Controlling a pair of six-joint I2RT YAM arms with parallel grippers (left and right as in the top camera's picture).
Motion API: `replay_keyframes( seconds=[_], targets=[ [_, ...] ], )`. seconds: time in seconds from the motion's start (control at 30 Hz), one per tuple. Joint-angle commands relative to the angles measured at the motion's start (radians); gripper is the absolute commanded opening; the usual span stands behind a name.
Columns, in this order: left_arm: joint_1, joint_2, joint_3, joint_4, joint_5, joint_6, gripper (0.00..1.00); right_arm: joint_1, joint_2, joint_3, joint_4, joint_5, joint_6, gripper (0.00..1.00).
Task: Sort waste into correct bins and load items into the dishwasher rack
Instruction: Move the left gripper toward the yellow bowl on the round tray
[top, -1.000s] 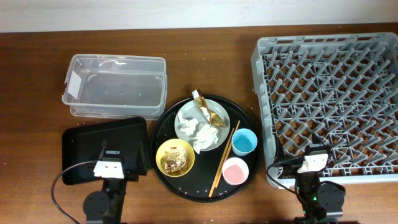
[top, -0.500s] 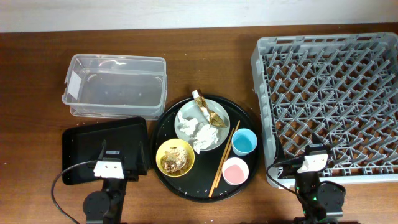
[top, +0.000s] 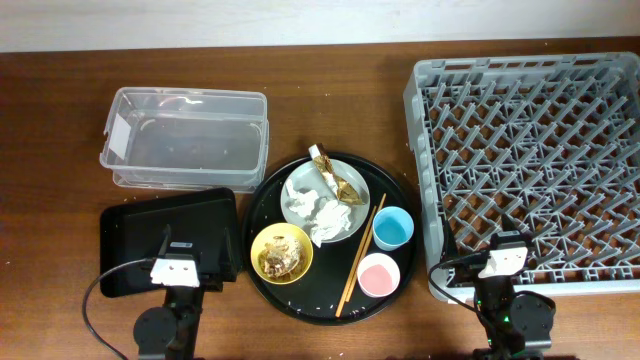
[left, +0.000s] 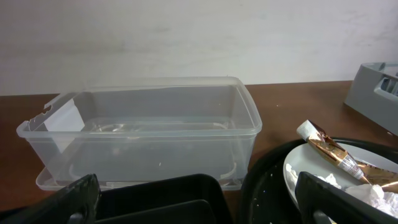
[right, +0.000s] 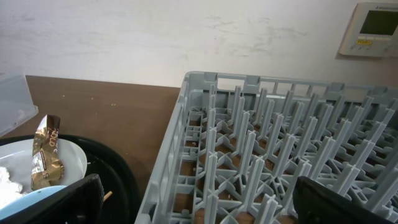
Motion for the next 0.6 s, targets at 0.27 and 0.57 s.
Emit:
replay_keyframes(
  seconds=[0.27,0.57],
  targets=[
    [0.006,-0.006,-0.004,-0.002,0.011,0.019,1.00,-0.003,-0.006,-0.005,-0.006,0.012,0.002,0.98],
    [0.006,0.092,0.207,-0.253,0.014,0.007,0.99,-0.003,0.026,0.166,-0.169,0.012,0.062,0.98]
  ],
)
